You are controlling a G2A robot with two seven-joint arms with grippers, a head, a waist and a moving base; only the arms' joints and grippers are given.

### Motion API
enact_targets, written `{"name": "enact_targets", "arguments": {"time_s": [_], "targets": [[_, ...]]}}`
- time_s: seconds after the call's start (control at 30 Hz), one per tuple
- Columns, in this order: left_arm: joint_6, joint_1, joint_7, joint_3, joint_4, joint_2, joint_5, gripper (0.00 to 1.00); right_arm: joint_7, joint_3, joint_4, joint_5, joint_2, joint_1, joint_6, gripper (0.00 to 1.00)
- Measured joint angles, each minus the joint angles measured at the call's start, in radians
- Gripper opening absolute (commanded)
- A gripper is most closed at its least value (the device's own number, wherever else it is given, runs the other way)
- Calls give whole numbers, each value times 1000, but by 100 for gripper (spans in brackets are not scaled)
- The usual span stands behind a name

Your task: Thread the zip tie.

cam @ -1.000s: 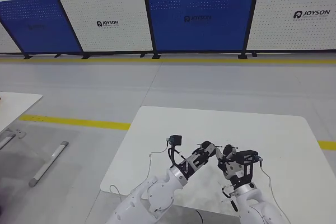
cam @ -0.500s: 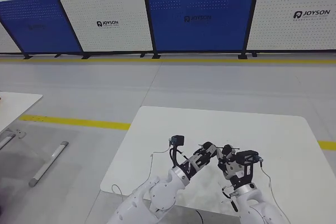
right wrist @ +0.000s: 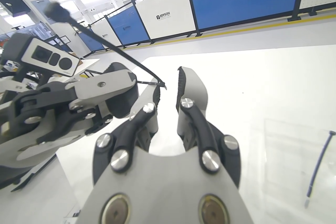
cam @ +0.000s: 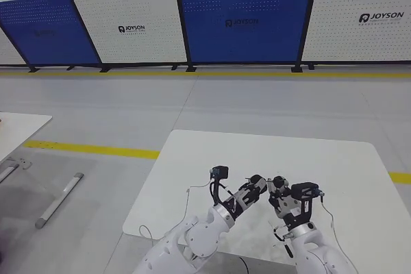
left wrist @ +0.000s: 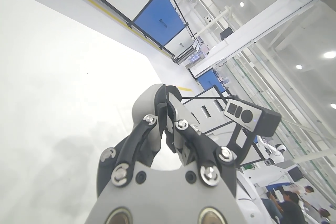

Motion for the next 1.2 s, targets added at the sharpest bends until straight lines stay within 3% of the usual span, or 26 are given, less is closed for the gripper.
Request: {"name": "enact_targets", "arguments": {"time_s": [0.13, 0.47, 1.2], "targets": [[7, -1, 4, 2, -3, -2, 0, 0, 5, 5, -1, 1, 1, 1, -4, 0], [5, -3, 22, 6, -2, -6, -2, 0, 23, 13, -8, -8, 3, -1, -13, 0], [-102, 31, 71, 3, -39, -7, 24, 0, 78, 24, 0, 13, 11, -8, -65, 0]]}}
